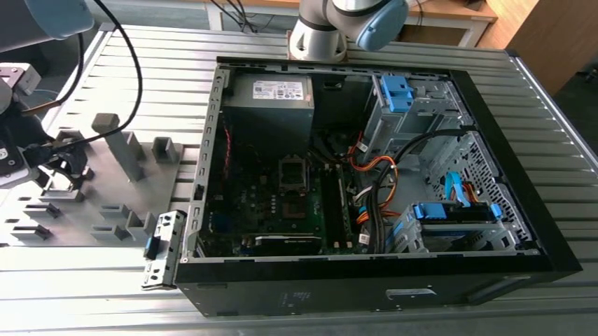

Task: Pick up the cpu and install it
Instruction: 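Pick up the cpu and move it towards the insertion slot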

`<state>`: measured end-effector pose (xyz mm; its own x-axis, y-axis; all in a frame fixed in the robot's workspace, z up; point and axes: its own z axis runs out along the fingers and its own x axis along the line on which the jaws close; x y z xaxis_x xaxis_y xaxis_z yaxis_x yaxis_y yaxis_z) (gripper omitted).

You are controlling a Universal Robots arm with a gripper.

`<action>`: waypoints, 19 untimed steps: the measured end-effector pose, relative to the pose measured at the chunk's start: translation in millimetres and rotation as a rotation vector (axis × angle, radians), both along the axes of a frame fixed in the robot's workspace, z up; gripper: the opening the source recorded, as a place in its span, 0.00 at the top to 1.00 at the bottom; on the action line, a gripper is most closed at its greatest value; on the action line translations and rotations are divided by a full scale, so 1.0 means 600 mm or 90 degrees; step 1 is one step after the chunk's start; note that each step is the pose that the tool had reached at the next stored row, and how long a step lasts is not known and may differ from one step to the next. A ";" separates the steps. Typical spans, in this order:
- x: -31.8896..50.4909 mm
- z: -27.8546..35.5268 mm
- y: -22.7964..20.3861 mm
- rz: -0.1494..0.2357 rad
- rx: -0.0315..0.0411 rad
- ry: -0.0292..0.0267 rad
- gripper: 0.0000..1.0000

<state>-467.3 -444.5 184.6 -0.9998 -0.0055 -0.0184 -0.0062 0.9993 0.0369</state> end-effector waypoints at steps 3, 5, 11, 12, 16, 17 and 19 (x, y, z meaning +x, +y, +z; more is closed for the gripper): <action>0.000 0.000 0.0000 0.000 0.0001 -0.0001 0.40; 0.000 0.000 0.0000 0.000 0.0001 -0.0001 0.40; 0.000 0.000 0.0000 0.000 0.0001 -0.0001 0.48; 0.000 0.000 0.0000 0.000 0.0001 -0.0001 0.48; 0.000 -0.001 0.0000 0.000 0.0001 -0.0001 0.48; 0.000 -0.001 0.0000 0.000 0.0001 -0.0002 0.48; 0.000 -0.001 0.0000 0.000 0.0001 -0.0001 0.53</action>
